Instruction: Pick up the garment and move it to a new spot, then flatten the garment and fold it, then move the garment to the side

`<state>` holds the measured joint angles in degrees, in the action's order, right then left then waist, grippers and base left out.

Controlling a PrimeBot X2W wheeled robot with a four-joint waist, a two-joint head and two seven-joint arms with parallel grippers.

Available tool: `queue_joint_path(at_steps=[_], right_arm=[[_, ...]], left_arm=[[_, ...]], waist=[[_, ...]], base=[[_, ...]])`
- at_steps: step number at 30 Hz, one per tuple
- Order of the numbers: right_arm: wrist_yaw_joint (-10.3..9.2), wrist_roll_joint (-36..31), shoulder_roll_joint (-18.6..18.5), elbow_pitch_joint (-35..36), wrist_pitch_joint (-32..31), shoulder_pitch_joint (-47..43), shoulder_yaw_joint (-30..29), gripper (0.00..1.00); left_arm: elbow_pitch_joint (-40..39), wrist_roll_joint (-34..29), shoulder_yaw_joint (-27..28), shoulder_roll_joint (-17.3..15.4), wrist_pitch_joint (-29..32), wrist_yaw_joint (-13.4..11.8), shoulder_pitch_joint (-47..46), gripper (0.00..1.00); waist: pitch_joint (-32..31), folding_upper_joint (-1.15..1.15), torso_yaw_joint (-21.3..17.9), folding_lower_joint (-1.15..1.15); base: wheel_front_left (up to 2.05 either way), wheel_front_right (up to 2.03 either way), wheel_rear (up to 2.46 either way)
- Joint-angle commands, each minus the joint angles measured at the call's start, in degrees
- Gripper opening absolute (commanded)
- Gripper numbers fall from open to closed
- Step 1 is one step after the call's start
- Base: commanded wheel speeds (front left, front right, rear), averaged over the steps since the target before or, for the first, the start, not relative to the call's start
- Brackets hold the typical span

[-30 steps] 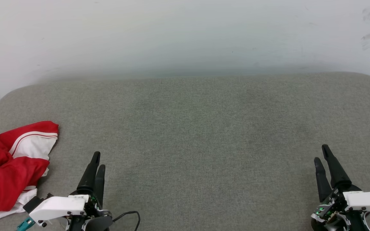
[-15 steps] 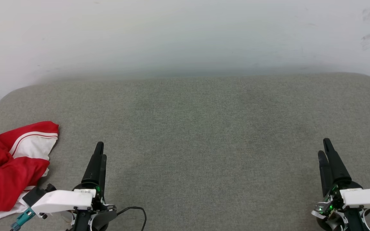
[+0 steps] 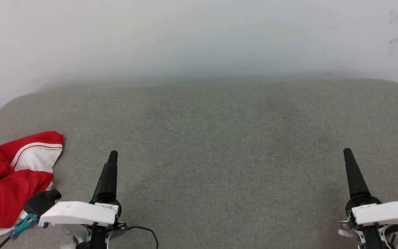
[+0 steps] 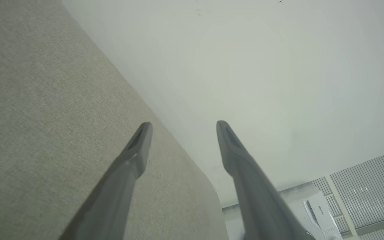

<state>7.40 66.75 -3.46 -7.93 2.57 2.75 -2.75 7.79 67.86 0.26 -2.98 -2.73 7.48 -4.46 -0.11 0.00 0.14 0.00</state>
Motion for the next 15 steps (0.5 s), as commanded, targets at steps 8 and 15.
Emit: queue_joint_path(at_steps=[8,15], right_arm=[[0.12,-13.3,0.3,3.2,0.2,0.4,-0.5,1.00],[0.12,-21.2,0.4,4.8,-0.9,-0.1,-0.3,1.00]], left_arm=[[-1.7,-13.3,-0.7,0.0,-2.0,0.0,-0.6,1.00],[-2.1,-22.4,-1.5,-0.1,-3.2,0.0,-0.2,1.00]], waist=[[-0.1,0.00,0.0,0.00],[-0.2,0.00,0.1,0.00]], base=[[0.00,0.00,0.00],[0.00,0.00,0.00]])
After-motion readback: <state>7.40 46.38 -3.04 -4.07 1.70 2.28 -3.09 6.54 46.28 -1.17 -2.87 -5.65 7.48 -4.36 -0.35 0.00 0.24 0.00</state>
